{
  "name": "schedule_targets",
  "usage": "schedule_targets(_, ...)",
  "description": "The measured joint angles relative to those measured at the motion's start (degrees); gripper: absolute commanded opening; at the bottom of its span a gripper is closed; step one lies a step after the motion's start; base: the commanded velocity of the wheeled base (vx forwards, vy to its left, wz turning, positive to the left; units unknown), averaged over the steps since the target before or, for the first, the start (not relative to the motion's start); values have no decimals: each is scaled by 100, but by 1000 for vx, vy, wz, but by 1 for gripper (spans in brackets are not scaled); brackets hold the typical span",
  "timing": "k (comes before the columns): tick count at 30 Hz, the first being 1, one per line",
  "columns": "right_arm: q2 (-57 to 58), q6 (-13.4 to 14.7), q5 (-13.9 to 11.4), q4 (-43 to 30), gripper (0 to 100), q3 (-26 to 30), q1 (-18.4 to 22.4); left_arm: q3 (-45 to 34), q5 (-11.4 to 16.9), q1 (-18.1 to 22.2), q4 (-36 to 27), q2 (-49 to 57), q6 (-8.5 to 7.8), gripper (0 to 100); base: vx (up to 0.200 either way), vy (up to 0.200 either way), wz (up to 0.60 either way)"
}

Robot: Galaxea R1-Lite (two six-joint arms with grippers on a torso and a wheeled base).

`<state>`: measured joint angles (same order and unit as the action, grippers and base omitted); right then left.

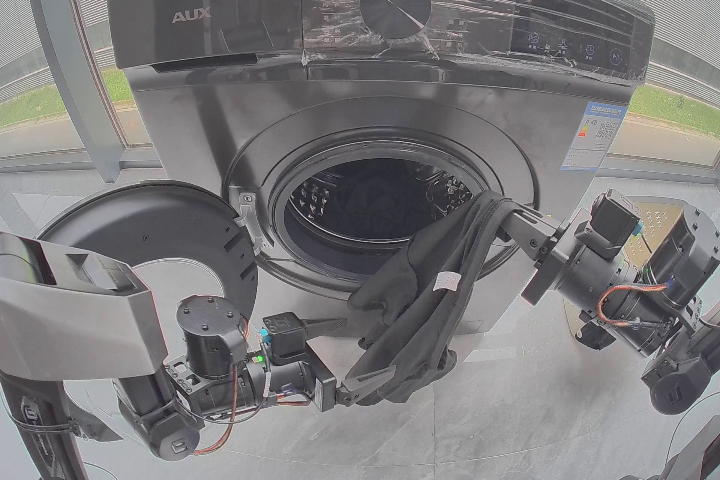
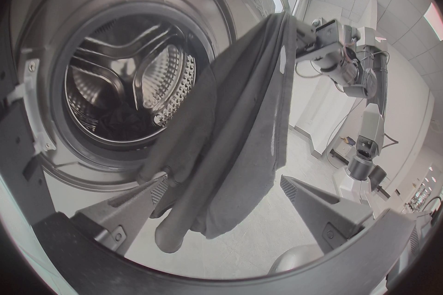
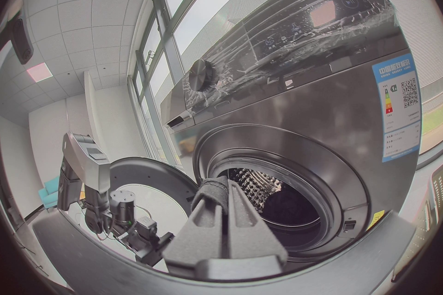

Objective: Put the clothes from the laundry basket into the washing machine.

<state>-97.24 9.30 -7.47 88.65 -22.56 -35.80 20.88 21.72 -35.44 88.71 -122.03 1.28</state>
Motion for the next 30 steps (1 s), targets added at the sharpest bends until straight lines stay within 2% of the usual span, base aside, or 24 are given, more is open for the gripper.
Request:
schedule_targets(6,0,11,138,2,0,-118,-79,-10,490,-15,0,-261,-135,100,0,0,0)
schedule_targets(9,-46,22,197,0,0,-179,-112,-30,584,-15,2,-330,-196,100,0,0,0)
schedule_targets(16,-101,126,212,2,0,-235,-273,286,492,-13,2,-641,-174,100,0,0,0)
schedule_targets(22,-102,150,215,2,0,-254,-389,1036,252,35,-11,-1074,-144,100,0,0,0)
schedule_targets(30,-30,176,206,-2,0,-234,-542,1955,88,74,-59,-1631,-126,100,0,0,0)
